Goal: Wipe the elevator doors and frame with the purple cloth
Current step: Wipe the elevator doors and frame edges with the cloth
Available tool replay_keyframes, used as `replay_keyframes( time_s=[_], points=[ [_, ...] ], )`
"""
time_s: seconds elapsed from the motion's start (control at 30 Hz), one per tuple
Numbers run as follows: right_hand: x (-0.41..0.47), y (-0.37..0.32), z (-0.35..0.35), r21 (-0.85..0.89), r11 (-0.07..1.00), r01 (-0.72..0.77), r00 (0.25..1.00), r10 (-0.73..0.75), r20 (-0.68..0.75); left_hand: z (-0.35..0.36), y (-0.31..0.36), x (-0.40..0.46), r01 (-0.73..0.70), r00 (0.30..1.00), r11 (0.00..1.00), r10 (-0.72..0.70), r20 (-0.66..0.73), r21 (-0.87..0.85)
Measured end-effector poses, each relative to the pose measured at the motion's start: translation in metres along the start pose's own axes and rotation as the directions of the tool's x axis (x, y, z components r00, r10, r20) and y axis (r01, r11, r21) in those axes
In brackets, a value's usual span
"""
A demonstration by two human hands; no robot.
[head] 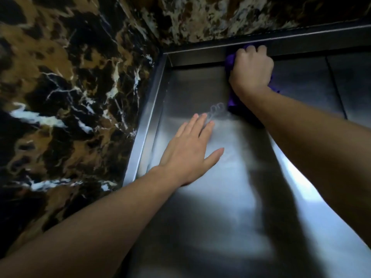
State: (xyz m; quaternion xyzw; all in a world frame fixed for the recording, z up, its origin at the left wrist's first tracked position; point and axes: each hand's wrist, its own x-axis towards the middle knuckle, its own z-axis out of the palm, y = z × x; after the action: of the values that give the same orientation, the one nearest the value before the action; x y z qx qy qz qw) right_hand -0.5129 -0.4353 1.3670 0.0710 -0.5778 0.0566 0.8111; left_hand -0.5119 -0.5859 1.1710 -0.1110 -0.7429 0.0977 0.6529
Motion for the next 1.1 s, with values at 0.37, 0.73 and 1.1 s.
replay_keyframes(
  time_s=[0.37,0.73,1.1],
  points=[
    [-0.003,-0.099,0.018,0.182,0.977,0.116,0.992,-0.123,0.032,-0.054,-0.050,-0.027,-0.021,0.985,0.908,-0.055,0.166,0.419],
    [0.006,-0.129,0.018,0.310,0.950,0.031,0.983,-0.085,0.164,-0.065,-0.060,-0.035,-0.028,0.968,0.844,-0.111,0.226,0.536],
    [-0.002,-0.128,0.018,0.356,0.933,0.045,0.988,-0.095,0.125,-0.097,-0.070,-0.011,-0.011,0.984,0.622,-0.132,0.119,0.783]
  ],
)
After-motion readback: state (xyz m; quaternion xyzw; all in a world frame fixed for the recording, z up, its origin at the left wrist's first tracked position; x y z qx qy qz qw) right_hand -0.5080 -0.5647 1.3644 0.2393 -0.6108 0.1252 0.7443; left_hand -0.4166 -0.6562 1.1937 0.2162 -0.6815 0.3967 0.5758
